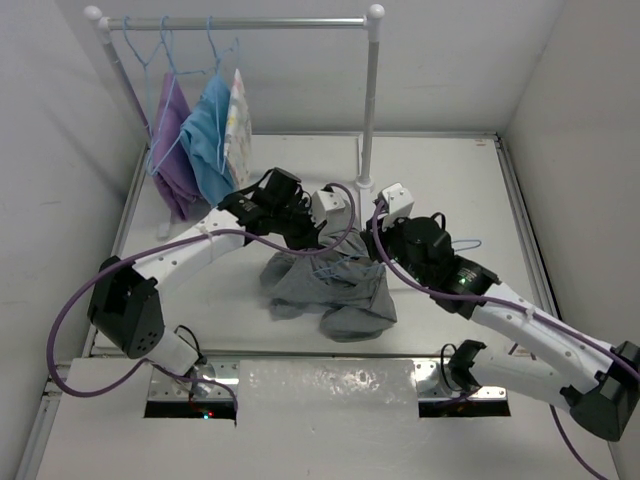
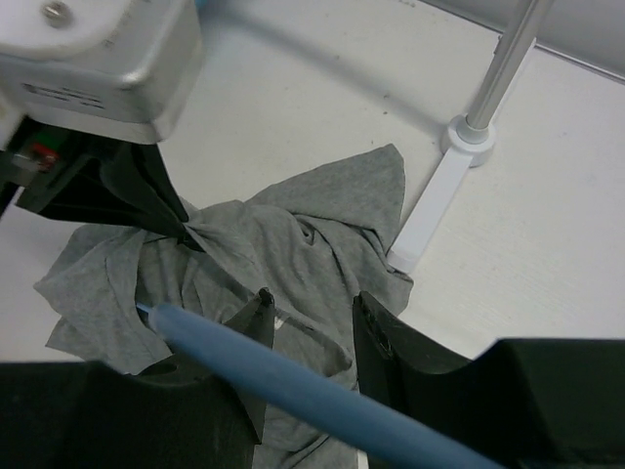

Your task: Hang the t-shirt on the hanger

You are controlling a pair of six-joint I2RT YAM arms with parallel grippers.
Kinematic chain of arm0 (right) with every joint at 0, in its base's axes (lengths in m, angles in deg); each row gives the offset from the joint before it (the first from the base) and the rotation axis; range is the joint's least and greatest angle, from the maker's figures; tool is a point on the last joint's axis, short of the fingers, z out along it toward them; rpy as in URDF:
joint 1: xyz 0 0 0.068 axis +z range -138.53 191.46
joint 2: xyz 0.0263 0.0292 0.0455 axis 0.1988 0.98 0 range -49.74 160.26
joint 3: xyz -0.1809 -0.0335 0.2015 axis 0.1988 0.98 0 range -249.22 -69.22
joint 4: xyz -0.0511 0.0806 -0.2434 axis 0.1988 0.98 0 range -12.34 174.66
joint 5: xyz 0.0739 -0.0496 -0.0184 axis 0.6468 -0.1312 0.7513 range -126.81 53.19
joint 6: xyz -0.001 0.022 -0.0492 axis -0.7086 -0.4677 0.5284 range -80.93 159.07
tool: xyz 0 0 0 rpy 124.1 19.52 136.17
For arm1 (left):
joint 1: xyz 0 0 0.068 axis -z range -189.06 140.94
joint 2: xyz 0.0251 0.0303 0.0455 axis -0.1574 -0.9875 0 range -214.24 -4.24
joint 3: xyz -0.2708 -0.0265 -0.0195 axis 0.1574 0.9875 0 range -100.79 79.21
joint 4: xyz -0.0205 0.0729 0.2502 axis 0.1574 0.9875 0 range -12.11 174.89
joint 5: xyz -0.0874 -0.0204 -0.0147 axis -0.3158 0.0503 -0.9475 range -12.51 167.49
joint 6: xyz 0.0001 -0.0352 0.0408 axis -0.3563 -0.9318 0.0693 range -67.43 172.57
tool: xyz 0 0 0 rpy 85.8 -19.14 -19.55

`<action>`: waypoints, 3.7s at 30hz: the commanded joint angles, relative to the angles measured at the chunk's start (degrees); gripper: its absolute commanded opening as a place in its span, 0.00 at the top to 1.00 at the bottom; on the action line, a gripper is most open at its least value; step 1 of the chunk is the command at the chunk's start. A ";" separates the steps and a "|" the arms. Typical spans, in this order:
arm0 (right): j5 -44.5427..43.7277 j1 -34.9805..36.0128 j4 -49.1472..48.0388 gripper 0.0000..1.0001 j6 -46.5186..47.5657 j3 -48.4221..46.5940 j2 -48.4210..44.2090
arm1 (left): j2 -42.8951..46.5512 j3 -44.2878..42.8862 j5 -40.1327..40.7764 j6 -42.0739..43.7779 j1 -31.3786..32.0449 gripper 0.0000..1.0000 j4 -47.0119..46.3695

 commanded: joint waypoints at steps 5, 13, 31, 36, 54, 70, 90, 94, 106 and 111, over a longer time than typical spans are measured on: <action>0.99 0.03 -4.04 1.00 0.30 -2.50 1.97 | 4.65 -0.97 -4.78 4.66 0.44 1.00 1.11; 9.60 0.03 -8.96 1.00 0.29 -0.49 3.64 | 5.97 -2.73 -13.05 8.96 0.53 1.00 -2.14; 12.43 0.12 -42.18 1.00 -5.59 21.84 -3.04 | 5.18 -7.31 -27.38 2.11 2.73 1.00 -8.73; 8.55 0.12 -50.52 1.00 -7.17 28.06 -1.73 | 0.97 -4.06 -24.75 1.41 2.73 0.98 -7.86; 10.14 0.03 -60.38 1.00 -10.16 32.65 7.42 | 6.13 -4.23 -9.99 3.24 -6.40 0.36 -2.76; 7.76 0.03 -53.44 1.00 -9.37 29.31 6.89 | 15.29 19.59 -13.49 28.92 0.62 0.09 -3.62; 9.08 0.03 -52.82 1.00 -9.46 29.22 6.54 | 4.12 25.04 -8.83 16.53 3.17 0.53 -28.23; 9.17 0.03 -53.00 1.00 -9.55 29.58 6.01 | 2.89 24.69 -8.84 12.48 3.17 0.78 -31.41; 9.43 0.03 -53.61 1.00 -10.07 29.58 3.99 | -0.53 18.19 -17.10 9.05 3.34 0.66 -27.72; 10.31 0.03 -53.79 1.00 -10.43 28.70 4.34 | -2.91 16.87 -15.08 10.36 3.34 0.81 -25.53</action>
